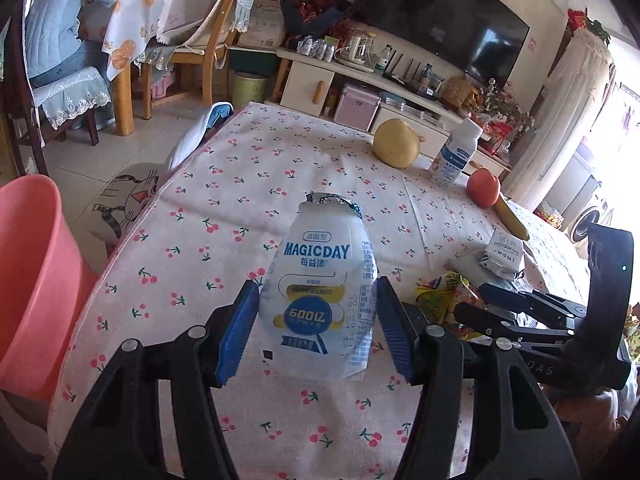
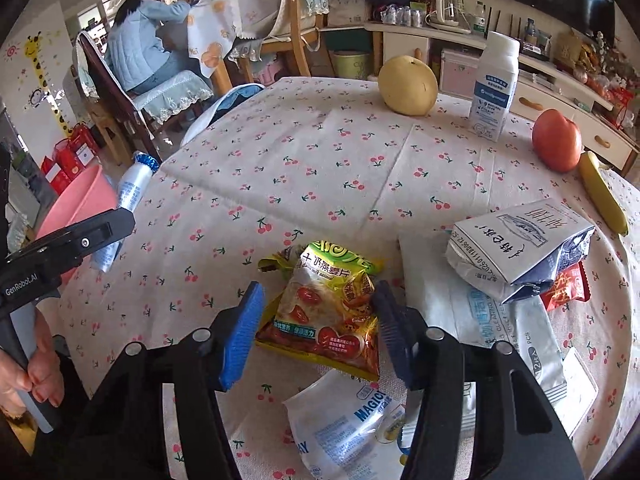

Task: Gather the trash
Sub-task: 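Lift the MAGICDAY pouch with the left tool while the right tool grasps the yellow snack bag, then drop the pouch into the pink bucket while the right tool drops the snack bag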

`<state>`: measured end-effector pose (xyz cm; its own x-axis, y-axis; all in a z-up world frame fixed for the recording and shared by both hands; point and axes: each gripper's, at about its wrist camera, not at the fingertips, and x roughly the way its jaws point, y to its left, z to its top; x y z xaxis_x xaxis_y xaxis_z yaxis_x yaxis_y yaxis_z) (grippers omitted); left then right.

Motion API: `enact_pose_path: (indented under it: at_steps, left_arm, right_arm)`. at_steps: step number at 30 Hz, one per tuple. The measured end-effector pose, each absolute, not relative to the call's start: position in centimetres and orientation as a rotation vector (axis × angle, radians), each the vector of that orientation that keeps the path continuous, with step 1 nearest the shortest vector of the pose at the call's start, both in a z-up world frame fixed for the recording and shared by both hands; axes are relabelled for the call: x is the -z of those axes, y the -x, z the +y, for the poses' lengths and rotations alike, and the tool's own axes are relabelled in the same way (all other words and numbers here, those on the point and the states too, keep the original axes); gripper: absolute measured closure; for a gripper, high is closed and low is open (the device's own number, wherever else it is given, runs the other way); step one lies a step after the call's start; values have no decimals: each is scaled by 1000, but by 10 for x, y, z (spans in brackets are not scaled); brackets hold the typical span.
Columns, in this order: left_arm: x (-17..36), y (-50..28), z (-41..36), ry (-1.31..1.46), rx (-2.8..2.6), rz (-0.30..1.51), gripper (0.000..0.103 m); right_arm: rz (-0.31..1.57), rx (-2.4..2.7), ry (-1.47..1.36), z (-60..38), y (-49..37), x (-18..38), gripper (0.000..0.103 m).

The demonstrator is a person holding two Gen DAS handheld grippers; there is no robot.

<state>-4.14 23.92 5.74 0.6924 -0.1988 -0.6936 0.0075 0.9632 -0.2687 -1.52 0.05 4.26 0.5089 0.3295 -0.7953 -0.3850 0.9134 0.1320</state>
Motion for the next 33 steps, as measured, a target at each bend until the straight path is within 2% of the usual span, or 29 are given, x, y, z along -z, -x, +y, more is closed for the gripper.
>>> enact_pose_path:
  at_steps: [8,16,24,33]
  left_arm:
    - [-60,42,256,284,126,779,42]
    - [-65,47,274,339,138,764,42]
    - [-72,53,300,406,122,735,42]
    - [-77,59,325,462,86,708,42]
  right_arm:
    - [937,-338,186,22,16,-32,45]
    - [905,-286,201,32,22,-26,58]
    - [884,-236,139,28,26,-35,74]
    - [837,-212,130,41,40,-50,79]
